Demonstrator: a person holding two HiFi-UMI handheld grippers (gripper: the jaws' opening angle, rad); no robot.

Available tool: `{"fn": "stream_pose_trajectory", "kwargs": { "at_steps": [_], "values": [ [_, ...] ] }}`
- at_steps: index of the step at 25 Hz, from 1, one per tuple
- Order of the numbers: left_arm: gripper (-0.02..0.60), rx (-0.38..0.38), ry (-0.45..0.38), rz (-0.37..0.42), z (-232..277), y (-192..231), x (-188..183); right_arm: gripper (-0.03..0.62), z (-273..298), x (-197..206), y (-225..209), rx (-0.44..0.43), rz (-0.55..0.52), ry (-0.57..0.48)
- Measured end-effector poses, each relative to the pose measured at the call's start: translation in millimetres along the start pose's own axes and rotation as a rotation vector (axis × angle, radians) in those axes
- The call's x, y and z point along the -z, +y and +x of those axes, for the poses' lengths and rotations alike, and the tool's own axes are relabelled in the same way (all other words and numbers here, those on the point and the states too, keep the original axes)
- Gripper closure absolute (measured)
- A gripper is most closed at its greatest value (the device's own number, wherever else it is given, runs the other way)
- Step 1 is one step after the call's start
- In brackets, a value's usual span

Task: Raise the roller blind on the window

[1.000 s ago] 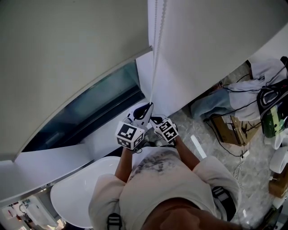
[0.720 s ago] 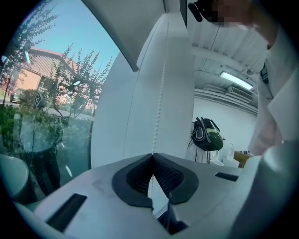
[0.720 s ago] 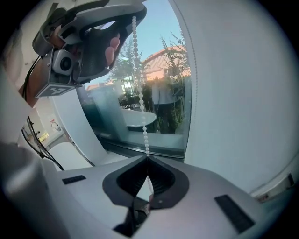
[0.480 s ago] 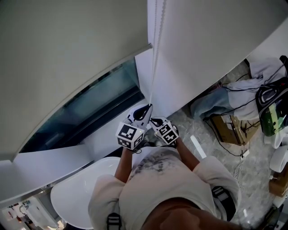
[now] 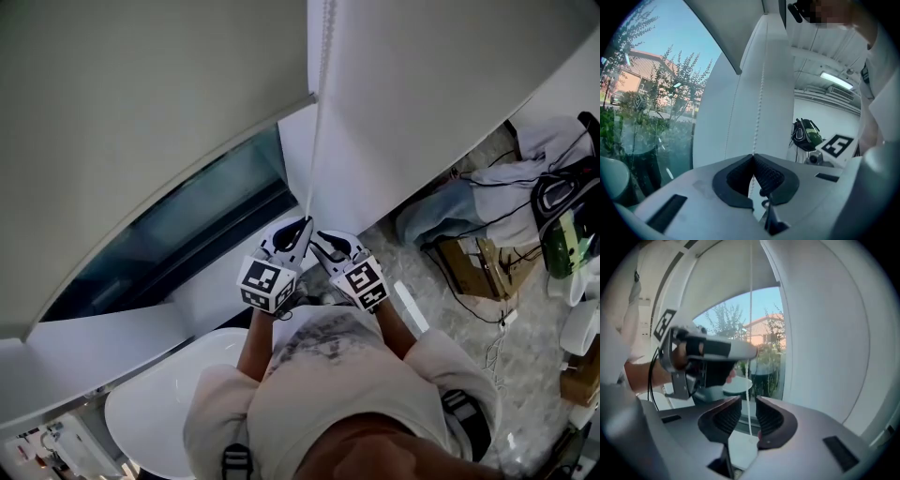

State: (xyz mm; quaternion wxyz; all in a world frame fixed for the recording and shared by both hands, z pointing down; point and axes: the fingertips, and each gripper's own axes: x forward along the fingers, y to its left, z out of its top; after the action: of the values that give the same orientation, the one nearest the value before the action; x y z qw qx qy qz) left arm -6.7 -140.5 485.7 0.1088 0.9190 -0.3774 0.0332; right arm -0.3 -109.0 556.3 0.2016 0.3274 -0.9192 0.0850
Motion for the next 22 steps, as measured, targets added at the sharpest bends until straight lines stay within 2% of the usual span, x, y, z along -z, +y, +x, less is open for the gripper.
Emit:
{"fn": "stream_pose_trajectory", "kwargs": {
  "at_steps": [4, 9, 12, 17, 22],
  "values": [
    [0.574, -0.002, -0.011, -0.007, 1.2, 2.2, -0.1, 0.445, -23.9, -60.9, -5.9, 0.026, -0.065, -0.098],
    [0.574, -0.005, -0.012, -0.001, 0.8, 5.9, 2.2, 0.447, -52.5, -118.8, -6.1, 0.02, -0.067, -0.246],
    [0.574, -0.004, -0.015, 0.0, 0.4, 5.0, 4.0, 0.445, -65.3, -158.1, -3.8, 0.029, -0.118, -0.333],
    [0.574, 0.004, -0.016, 0.005, 1.4, 0.5, 4.4, 0.447, -83.1, -221.1, -2.5, 0.061, -0.185, -0.432],
    [0.574, 0.013, -0.019, 0.009, 4.1, -2.2, 4.6, 0.447, -86.9, -262.2, -9.1, 0.081, -0.229, -0.477]
  ]
}}
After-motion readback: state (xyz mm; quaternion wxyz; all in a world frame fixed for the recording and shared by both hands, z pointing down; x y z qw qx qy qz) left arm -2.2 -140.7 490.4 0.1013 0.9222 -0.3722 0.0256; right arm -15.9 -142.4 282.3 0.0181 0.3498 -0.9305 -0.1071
